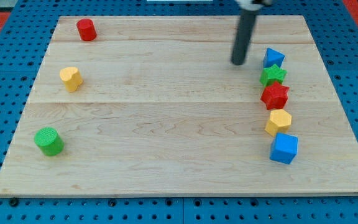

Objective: Push the yellow heart slightly right

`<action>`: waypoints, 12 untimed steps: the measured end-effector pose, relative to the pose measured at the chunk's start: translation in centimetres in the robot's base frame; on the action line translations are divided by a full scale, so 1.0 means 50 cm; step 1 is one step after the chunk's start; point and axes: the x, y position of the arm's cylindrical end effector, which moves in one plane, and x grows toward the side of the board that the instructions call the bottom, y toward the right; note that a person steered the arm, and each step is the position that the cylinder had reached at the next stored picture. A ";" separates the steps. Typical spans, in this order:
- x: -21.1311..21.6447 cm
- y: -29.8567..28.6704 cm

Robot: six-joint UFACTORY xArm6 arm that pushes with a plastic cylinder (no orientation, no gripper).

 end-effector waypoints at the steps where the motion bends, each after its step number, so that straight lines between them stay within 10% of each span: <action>1: 0.036 -0.183; 2: 0.206 -0.287; 4: 0.115 -0.616; 6: -0.074 -0.365; 12: -0.175 -0.288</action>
